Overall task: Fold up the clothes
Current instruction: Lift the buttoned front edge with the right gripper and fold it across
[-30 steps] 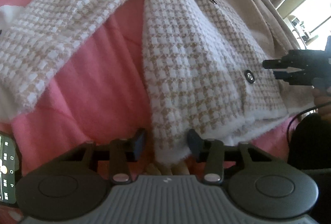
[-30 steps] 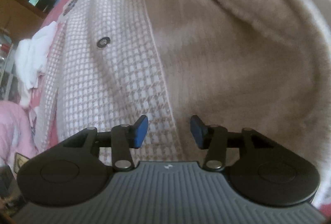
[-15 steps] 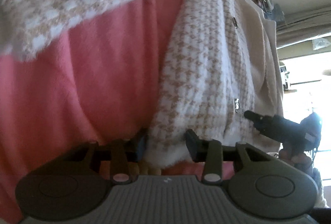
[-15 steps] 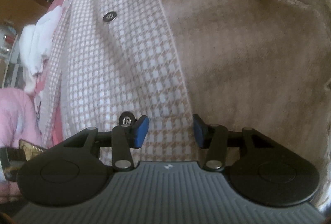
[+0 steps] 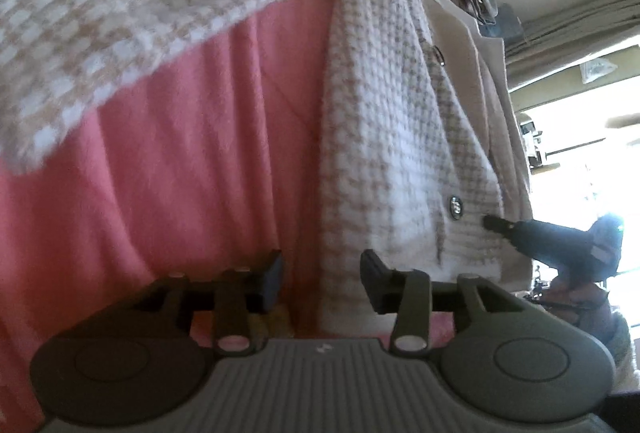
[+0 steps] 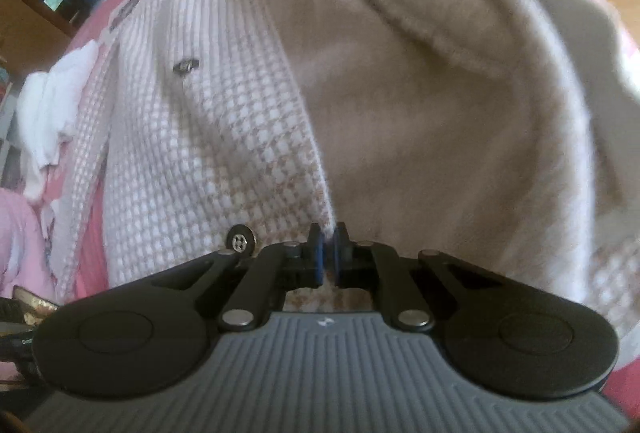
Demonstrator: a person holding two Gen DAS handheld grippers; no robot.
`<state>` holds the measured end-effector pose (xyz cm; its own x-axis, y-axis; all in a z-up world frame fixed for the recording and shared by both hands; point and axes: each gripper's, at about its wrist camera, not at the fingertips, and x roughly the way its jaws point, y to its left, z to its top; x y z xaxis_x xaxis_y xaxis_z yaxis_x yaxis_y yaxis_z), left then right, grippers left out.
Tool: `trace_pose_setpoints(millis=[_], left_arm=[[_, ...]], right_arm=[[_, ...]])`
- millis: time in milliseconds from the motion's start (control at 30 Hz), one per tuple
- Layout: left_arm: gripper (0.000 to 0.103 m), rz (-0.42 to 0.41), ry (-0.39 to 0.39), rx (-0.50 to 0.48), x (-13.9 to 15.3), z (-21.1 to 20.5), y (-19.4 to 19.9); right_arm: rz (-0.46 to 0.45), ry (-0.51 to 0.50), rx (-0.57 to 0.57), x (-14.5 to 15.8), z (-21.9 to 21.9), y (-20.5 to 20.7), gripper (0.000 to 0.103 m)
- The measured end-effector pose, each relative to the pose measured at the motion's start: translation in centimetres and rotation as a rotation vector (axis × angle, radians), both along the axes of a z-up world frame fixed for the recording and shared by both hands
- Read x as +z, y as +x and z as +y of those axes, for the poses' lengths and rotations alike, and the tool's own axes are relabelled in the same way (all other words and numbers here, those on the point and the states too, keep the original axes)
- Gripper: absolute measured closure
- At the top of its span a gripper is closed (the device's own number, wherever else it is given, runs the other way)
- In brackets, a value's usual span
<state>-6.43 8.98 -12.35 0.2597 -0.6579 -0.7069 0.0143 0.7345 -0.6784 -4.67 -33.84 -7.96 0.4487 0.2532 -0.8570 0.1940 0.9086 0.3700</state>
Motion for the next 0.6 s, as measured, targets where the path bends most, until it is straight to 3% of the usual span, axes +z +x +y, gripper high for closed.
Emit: trace_pose_setpoints(millis=[300, 600], left_arm=[[0.054, -0.023, 0.004, -0.071, -0.1, -2.1, 1.3], [0.055, 0.0, -0.024, -0.063, -0.8, -1.8, 1.7]], right_arm=[[0.051, -0.01, -0.045, -1.0, -1.1, 0.1, 0.1], [0.061, -0.039, -0.069, -1.2, -1.6, 0.6, 0.1]])
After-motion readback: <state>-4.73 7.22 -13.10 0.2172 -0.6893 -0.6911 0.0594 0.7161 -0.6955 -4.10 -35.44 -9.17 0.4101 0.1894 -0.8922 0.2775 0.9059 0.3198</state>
